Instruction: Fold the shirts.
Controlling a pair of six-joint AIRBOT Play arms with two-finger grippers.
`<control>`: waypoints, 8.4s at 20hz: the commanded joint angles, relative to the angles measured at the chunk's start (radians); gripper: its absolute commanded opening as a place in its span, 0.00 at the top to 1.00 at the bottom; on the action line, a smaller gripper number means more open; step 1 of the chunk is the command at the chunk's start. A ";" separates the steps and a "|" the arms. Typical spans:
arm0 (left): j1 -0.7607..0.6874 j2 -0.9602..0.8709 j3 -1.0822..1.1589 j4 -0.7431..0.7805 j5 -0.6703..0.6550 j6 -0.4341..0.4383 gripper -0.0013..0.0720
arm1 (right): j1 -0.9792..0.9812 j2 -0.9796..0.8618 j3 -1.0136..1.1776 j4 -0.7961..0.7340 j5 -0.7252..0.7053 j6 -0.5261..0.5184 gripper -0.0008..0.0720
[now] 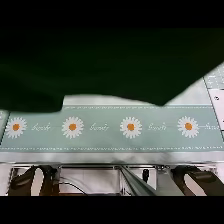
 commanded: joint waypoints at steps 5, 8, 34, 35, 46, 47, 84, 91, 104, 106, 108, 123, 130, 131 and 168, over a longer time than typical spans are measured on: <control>0.002 0.135 -0.123 0.072 -0.187 -0.074 0.96 | 0.001 0.082 -0.082 -0.087 0.227 0.048 0.96; 0.002 0.130 -0.355 -0.087 -0.218 -0.063 0.96 | 0.001 0.082 -0.254 -0.092 0.207 0.048 0.96; -0.299 -1.069 -0.290 -0.216 -0.084 0.171 0.29 | -0.246 -0.954 -0.297 0.339 -0.195 0.101 0.43; -0.245 -1.064 -0.273 -0.119 -0.191 0.102 0.29 | -0.285 -0.936 -0.298 0.329 -0.134 0.070 0.43; 0.337 -0.800 -0.874 -0.122 -0.491 0.219 0.29 | -0.482 -0.423 -1.027 0.235 -0.275 -0.100 0.42; 0.332 -0.801 -0.903 -0.147 -0.485 0.227 0.29 | -0.482 -0.392 -1.105 0.294 -0.285 -0.127 0.43; 0.069 -0.941 -0.955 -0.196 -0.356 0.278 0.96 | -0.324 -0.531 -1.380 0.298 -0.303 -0.113 0.96; 0.069 -0.650 -0.666 -0.850 -0.312 0.435 0.96 | -0.271 -0.446 -0.686 0.362 -0.122 -0.103 0.96; 0.126 -0.057 -0.003 -0.348 -0.157 0.235 0.96 | -0.271 0.033 -0.051 0.014 0.024 -0.010 0.96; 0.096 0.035 0.005 -0.135 -0.109 0.173 0.96 | -0.271 0.090 -0.051 -0.015 0.042 0.005 0.96; 0.045 0.096 0.005 0.063 -0.091 0.106 0.96 | -0.271 0.116 -0.051 -0.042 0.080 0.029 0.96; -0.051 -0.244 -0.536 -0.051 -0.132 0.066 0.96 | -0.270 -0.021 -0.889 0.193 -0.169 -0.053 0.96; -0.249 -0.788 -0.482 -0.053 0.189 0.072 0.96 | -0.270 -0.616 -0.765 0.399 -0.405 -0.146 0.96; -0.274 -0.869 -0.432 -0.054 0.206 0.067 0.96 | -0.270 -0.696 -0.705 0.420 -0.394 -0.145 0.96; -0.095 -0.988 -0.377 0.240 -0.597 0.021 0.29 | -0.301 -0.684 -0.800 0.023 -0.058 -0.021 0.43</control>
